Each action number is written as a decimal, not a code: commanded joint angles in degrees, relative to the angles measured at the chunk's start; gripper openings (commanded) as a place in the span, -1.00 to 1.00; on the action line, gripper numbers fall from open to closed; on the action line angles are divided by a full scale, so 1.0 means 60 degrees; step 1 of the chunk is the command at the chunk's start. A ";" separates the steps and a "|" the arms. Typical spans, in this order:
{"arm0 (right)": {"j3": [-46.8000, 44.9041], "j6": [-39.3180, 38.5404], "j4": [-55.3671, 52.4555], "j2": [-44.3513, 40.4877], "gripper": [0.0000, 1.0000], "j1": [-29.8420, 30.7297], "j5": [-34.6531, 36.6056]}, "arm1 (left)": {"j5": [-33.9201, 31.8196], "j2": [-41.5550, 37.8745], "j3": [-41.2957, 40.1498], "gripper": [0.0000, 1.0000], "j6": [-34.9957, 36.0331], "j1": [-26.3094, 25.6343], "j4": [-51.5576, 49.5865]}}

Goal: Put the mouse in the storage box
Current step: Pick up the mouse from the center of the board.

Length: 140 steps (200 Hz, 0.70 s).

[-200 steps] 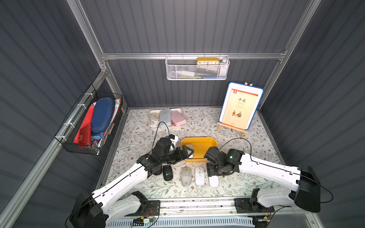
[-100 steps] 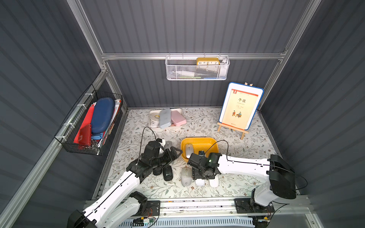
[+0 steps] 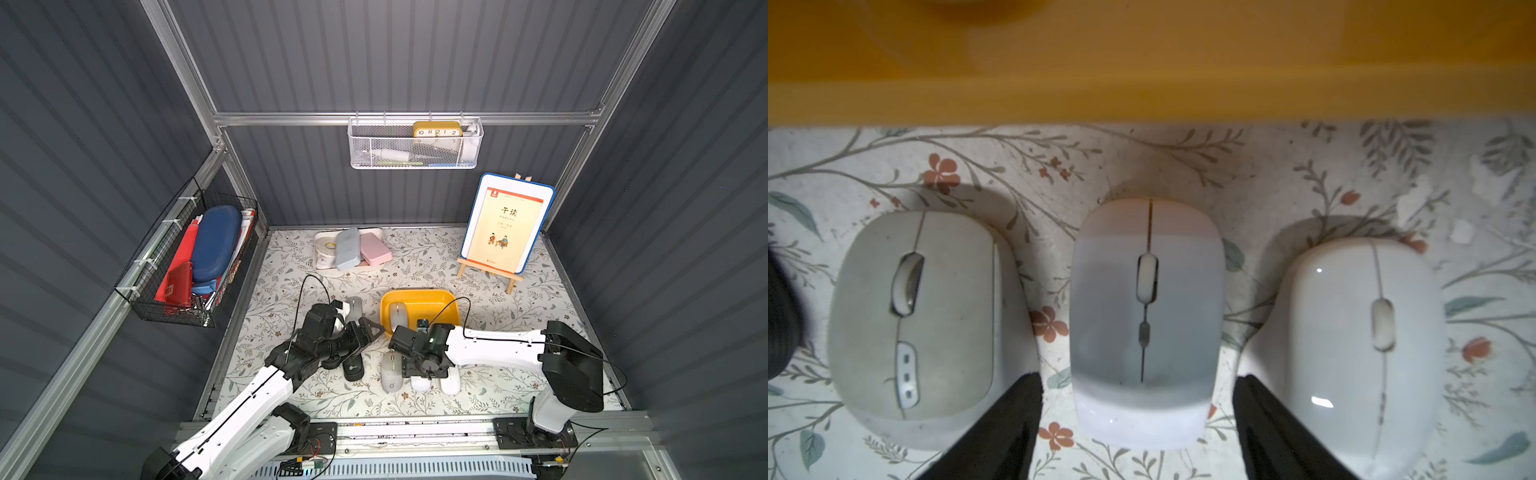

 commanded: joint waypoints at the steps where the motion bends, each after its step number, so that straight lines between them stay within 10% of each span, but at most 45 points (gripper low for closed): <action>1: -0.0284 -0.0021 0.0125 0.0205 0.54 0.0022 -0.0151 | 0.0119 0.0009 0.0441 0.71 0.0069 0.0030 0.0130; 140: -0.0203 -0.0137 0.0433 0.1071 0.43 -0.0029 -0.0365 | -0.0202 -0.0698 -0.0522 0.61 -0.0779 0.0001 -0.0931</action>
